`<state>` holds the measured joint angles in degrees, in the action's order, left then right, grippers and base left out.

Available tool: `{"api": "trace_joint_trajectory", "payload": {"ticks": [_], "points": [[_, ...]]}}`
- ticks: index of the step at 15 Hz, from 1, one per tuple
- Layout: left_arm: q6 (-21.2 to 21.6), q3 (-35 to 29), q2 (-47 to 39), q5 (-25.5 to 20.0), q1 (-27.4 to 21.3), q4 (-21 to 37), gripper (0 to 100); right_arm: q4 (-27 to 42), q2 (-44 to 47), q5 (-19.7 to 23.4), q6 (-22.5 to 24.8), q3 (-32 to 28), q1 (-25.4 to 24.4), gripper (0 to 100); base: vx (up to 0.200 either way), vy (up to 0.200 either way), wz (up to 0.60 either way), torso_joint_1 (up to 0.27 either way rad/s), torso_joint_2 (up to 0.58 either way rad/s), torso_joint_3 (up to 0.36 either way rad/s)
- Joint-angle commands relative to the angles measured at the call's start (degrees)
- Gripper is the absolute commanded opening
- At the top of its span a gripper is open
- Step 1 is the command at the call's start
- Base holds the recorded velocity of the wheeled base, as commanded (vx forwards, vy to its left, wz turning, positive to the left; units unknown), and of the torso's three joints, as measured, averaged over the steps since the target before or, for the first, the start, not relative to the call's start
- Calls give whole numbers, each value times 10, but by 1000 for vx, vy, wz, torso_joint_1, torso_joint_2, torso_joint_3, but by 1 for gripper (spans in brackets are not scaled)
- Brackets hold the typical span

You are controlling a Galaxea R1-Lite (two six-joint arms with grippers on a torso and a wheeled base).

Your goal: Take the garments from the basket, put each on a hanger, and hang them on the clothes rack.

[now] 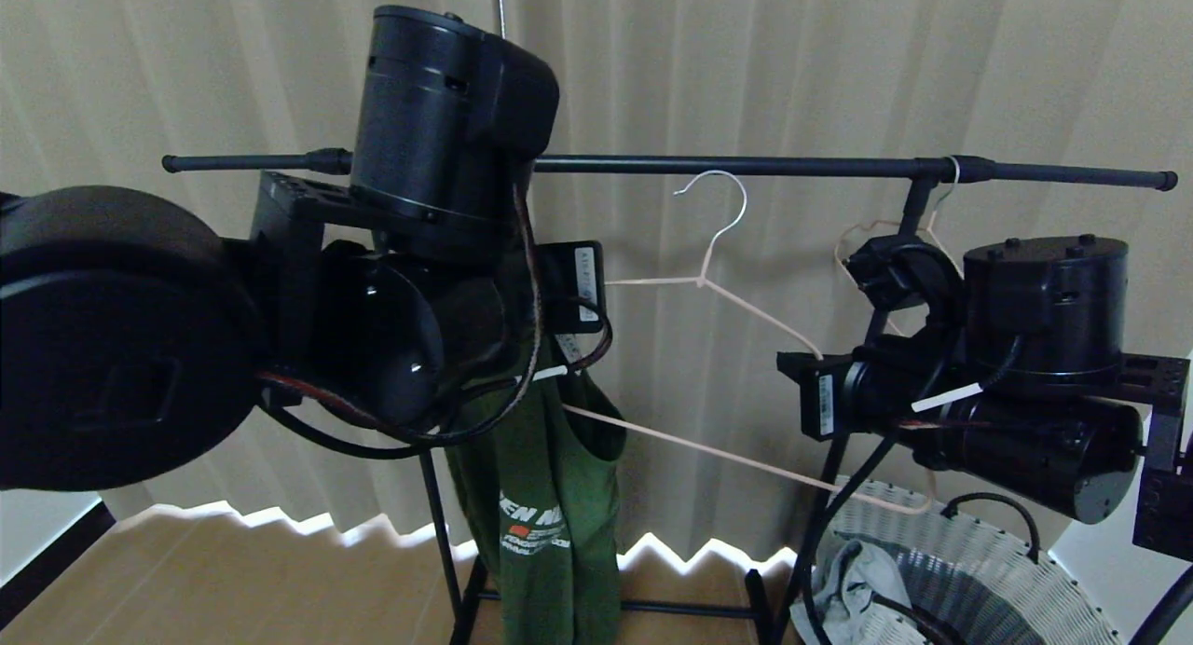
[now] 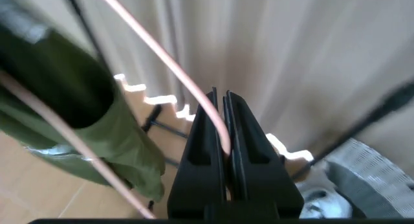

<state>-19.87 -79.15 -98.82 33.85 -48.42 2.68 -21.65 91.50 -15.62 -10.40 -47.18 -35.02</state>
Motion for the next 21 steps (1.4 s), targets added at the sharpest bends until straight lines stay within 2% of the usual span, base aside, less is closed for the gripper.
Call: {"api": "trace_joint_trajectory", "payload": {"ticks": [1,3,4,5,6,10,11,13,15,17,18,21], "points": [[-3,-25,-32,-1,-4,0,0,-1,10,2,-1,-10,-27,0,0,0,0,0,0,0],[-4,-36,-43,-1,-4,-19,0,-21,14,3,-1,-8,-46,0,0,0,0,0,0,0],[-4,-41,-51,0,-4,-48,0,-45,25,2,-1,-7,-54,0,0,0,0,0,0,0],[-4,-41,-51,0,-4,-48,0,-45,25,2,-1,-7,-54,0,0,0,0,0,0,0],[-2,-43,-54,-1,-4,-76,0,-75,39,2,1,-5,-58,0,0,0,0,0,0,0],[8,-32,-43,-11,-4,-76,0,-82,43,9,-1,-7,-58,0,0,0,0,0,0,0],[18,-22,-36,-26,-4,-75,0,-82,42,9,0,-8,-58,0,0,0,0,0,0,0],[67,30,1,-89,2,-80,0,-82,37,9,0,-8,-58,0,0,0,0,0,0,0],[80,65,24,-123,3,-93,0,-83,36,9,-1,-9,-58,0,0,0,0,0,0,0],[84,73,29,-128,3,-98,0,-83,36,9,-1,-10,-58,0,0,0,0,0,0,0],[101,113,42,-131,3,-123,0,-101,31,12,0,-13,-58,0,0,0,0,0,0,0],[117,146,56,-152,1,-152,0,-111,25,16,1,-13,-58,0,0,0,0,0,0,0]]}}
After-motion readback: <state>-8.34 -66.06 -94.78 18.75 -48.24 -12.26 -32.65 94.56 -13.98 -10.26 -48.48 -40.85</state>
